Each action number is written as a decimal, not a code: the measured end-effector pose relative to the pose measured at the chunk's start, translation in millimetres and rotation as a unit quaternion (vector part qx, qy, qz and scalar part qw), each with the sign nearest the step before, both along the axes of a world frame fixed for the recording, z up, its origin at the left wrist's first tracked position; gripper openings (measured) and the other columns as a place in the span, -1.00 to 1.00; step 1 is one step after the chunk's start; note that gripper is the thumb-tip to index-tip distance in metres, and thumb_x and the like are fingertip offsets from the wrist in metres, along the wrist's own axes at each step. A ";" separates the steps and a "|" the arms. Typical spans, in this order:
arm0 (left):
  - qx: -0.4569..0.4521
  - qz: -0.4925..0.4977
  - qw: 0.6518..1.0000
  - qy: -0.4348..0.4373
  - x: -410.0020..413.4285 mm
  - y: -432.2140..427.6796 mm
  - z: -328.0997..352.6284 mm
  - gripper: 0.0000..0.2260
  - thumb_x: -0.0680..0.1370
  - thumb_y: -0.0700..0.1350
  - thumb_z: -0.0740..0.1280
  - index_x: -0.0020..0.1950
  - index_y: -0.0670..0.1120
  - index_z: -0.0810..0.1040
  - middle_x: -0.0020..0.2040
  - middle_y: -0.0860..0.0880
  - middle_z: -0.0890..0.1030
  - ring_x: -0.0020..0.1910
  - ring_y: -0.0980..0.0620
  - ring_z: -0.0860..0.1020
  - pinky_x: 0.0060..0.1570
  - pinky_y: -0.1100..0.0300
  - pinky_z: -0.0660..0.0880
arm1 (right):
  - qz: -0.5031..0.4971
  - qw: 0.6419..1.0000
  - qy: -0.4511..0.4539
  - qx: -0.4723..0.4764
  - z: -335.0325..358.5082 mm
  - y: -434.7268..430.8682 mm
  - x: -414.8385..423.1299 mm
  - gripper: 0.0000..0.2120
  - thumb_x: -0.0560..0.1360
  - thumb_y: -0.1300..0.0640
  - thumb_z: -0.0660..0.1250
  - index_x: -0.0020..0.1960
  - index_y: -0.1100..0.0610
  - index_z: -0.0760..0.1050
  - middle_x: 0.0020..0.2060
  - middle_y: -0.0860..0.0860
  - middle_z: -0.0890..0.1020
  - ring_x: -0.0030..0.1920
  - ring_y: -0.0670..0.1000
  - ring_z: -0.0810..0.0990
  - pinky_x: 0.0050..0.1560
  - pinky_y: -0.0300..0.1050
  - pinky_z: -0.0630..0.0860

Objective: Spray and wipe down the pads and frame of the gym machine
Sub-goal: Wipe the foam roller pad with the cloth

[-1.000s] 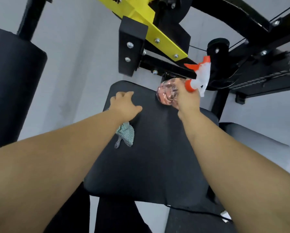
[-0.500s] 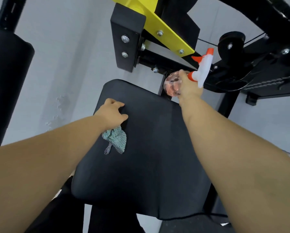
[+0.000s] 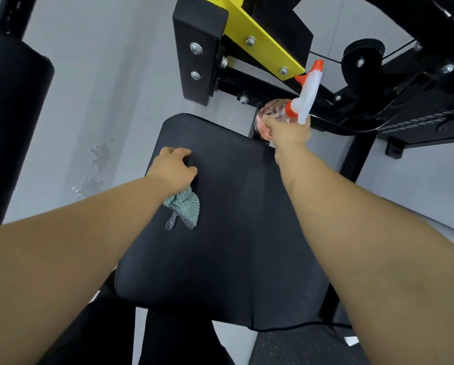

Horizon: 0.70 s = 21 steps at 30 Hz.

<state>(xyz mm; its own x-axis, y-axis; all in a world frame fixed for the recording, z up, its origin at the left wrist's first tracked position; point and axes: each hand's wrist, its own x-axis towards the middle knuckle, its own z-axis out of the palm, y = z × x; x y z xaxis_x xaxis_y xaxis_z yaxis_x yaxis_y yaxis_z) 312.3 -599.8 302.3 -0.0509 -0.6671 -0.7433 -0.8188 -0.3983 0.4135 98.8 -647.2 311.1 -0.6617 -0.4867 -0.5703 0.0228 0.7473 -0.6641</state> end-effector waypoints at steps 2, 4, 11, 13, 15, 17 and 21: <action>-0.020 0.000 0.998 -0.056 6.5 5.9 0.0 -0.50 0.53 -0.10 0.25 0.47 -0.02 0.25 0.45 -0.09 0.19 0.42 -0.13 0.20 0.38 0.05 0.24 | 0.022 1.000 0.019 -0.002 0.9 8.3 2.8 -0.11 0.30 0.15 0.52 0.49 0.14 0.11 0.40 0.06 0.28 0.09 -0.03 0.47 0.12 -0.17 0.44; -0.002 0.007 0.996 -0.087 13.4 11.0 1.0 -0.47 0.50 -0.08 0.29 0.46 0.00 0.26 0.41 -0.12 0.22 0.40 -0.17 0.22 0.35 0.05 0.25 | 0.067 0.996 0.063 0.005 5.8 22.2 9.4 -0.19 0.33 0.18 0.49 0.47 0.13 0.15 0.37 0.07 0.28 0.07 -0.04 0.44 0.08 -0.20 0.43; -0.019 0.126 0.991 0.046 42.6 26.7 3.4 -0.84 0.49 -0.24 0.32 -0.20 0.00 0.44 -0.17 -0.03 0.52 -0.07 -0.14 0.54 -0.11 0.10 0.51 | 0.197 0.968 0.158 0.010 11.1 90.1 66.1 -0.57 0.47 0.16 0.33 0.32 0.12 0.37 0.24 0.07 0.38 0.14 0.04 0.47 0.17 -0.14 0.39; -0.019 0.159 0.983 0.085 53.4 32.6 9.0 -0.77 0.52 -0.24 0.31 -0.25 0.03 0.39 -0.24 0.02 0.48 -0.14 -0.10 0.50 -0.23 0.17 0.45 | 0.273 0.958 0.079 0.019 9.5 104.6 90.4 -0.64 0.51 0.08 0.31 0.29 0.10 0.41 0.23 0.04 0.39 0.07 -0.02 0.50 0.19 -0.19 0.38; -0.016 0.179 0.974 0.136 64.6 36.6 19.0 -0.78 0.54 -0.23 0.31 -0.23 0.03 0.40 -0.24 0.01 0.45 -0.17 -0.07 0.47 -0.21 0.14 0.45 | 0.377 0.922 -0.069 0.052 10.9 115.1 111.8 -0.54 0.50 -0.04 0.34 0.35 0.06 0.36 0.25 -0.02 0.41 0.14 -0.08 0.47 0.21 -0.25 0.33; -0.020 0.187 0.964 0.189 82.3 39.6 34.2 -0.80 0.54 -0.22 0.31 -0.20 0.04 0.42 -0.21 -0.02 0.45 -0.16 -0.06 0.46 -0.09 0.02 0.50 | 0.455 0.866 -0.191 0.076 13.8 120.0 133.7 -0.43 0.42 -0.06 0.43 0.35 0.03 0.33 0.20 -0.08 0.51 0.17 -0.11 0.49 0.26 -0.19 0.37; -0.077 0.203 0.950 0.223 133.5 48.1 65.1 -0.83 0.56 -0.24 0.29 -0.17 0.01 0.43 -0.21 0.00 0.44 -0.20 -0.01 0.44 -0.12 0.06 0.48 | 0.497 0.837 -0.218 0.063 25.2 117.5 174.7 -0.52 0.31 0.07 0.55 0.17 0.02 0.45 0.06 -0.03 0.62 0.08 -0.04 0.59 0.21 -0.03 0.49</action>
